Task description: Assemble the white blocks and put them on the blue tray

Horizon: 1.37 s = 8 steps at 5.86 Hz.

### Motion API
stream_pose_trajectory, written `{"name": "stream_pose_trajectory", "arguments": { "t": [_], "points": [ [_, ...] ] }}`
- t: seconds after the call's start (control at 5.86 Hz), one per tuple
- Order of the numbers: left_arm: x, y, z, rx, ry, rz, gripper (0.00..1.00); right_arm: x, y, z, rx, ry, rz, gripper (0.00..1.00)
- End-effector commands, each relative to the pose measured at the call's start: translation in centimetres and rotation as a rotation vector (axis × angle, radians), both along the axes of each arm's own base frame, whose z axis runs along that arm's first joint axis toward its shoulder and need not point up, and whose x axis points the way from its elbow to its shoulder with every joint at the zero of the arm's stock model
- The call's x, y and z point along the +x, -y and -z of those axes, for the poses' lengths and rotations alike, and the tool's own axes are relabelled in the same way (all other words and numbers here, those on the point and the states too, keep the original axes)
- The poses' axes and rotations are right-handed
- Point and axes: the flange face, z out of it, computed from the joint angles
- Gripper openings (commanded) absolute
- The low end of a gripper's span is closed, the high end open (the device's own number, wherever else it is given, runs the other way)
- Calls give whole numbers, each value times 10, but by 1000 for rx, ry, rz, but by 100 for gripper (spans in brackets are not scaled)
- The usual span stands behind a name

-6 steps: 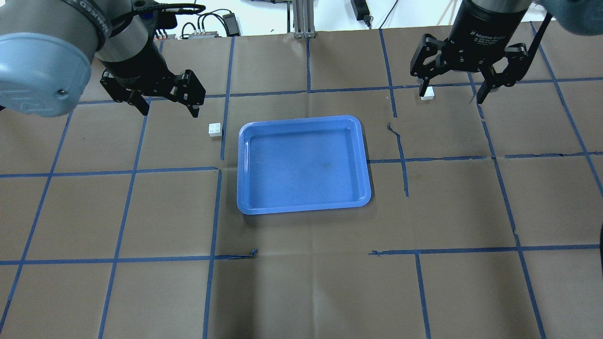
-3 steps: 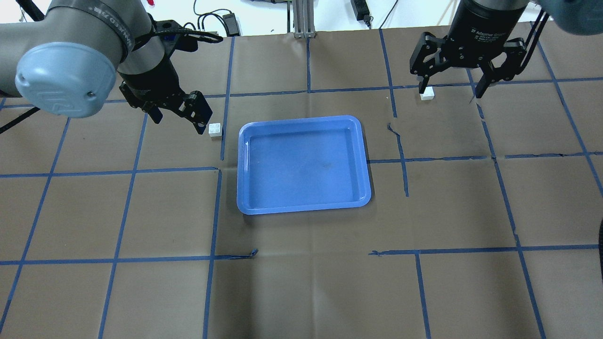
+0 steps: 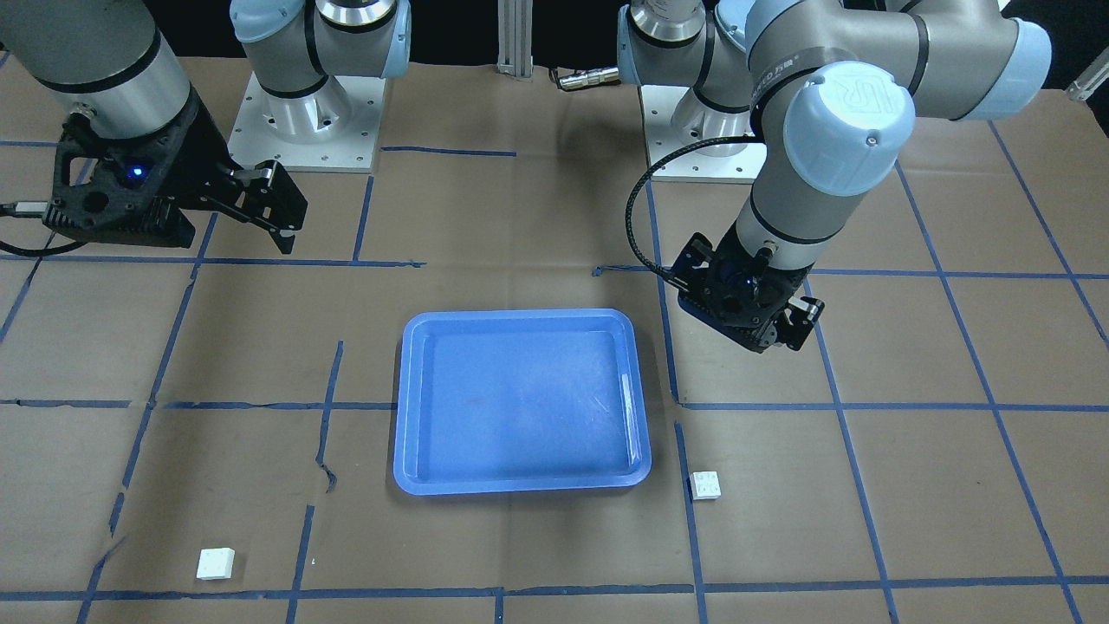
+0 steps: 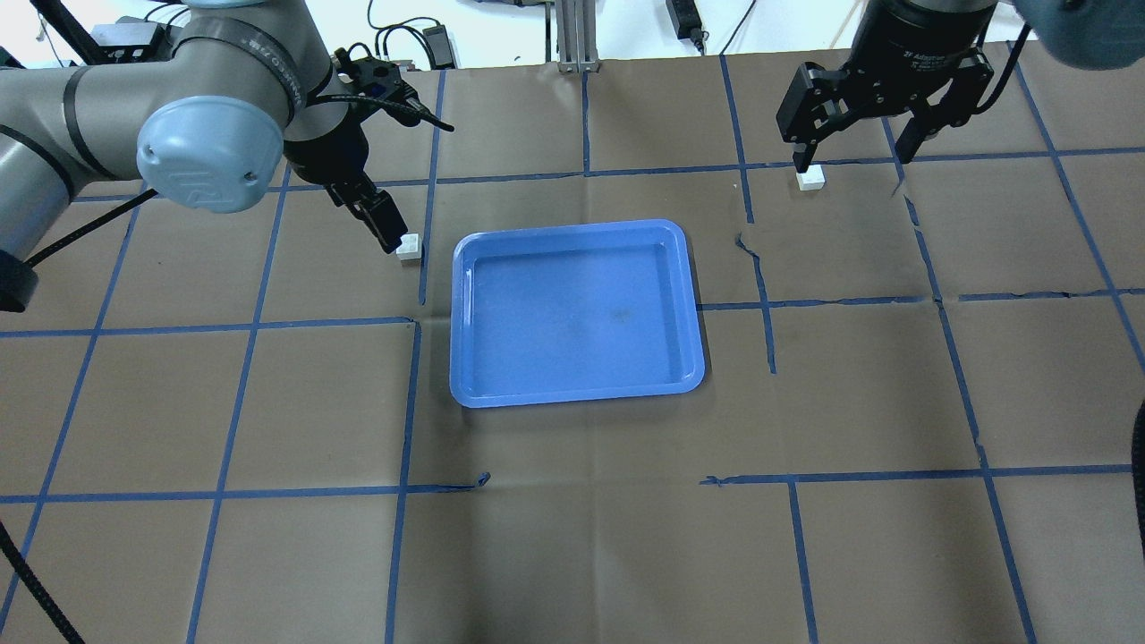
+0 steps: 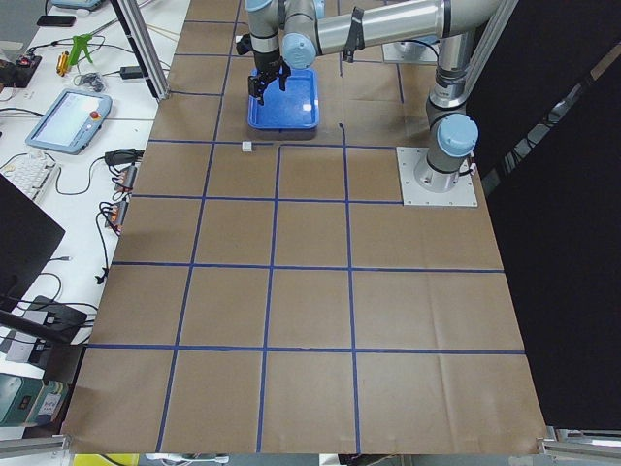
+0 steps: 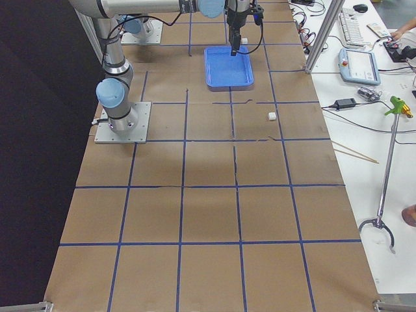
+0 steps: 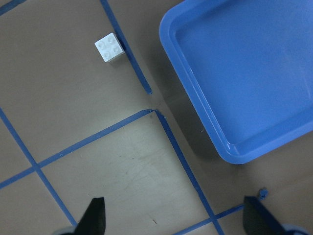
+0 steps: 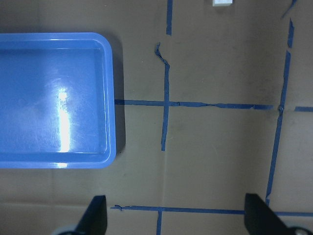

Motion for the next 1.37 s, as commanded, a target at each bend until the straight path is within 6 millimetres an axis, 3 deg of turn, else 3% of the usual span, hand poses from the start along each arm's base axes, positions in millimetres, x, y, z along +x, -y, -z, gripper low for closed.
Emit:
{"name": "stream_pose_trajectory", "arguments": {
  "t": [0.0, 0.17, 0.34, 0.51, 0.85, 1.02, 1.2],
  "points": [
    [0, 41, 24, -42, 7, 163, 99, -3, 6, 12, 11, 7, -290, 100],
    [1, 64, 32, -46, 12, 275, 99, -10, 14, 15, 10, 9, -451, 100],
    [1, 81, 56, -42, 8, 408, 99, -20, 28, 21, -30, -7, -691, 100],
    [0, 98, 75, -117, 26, 553, 99, -47, 42, 34, -16, 15, -818, 100],
    [15, 111, 113, -38, -6, 683, 99, -118, 69, 51, -21, 61, -978, 100],
    [19, 120, 110, -23, 31, 815, 99, -141, 102, 53, -45, 60, -1106, 100],
    [20, 122, 132, 30, 16, 830, 99, -153, 148, 49, -79, 27, -1232, 100]
  ]
}}
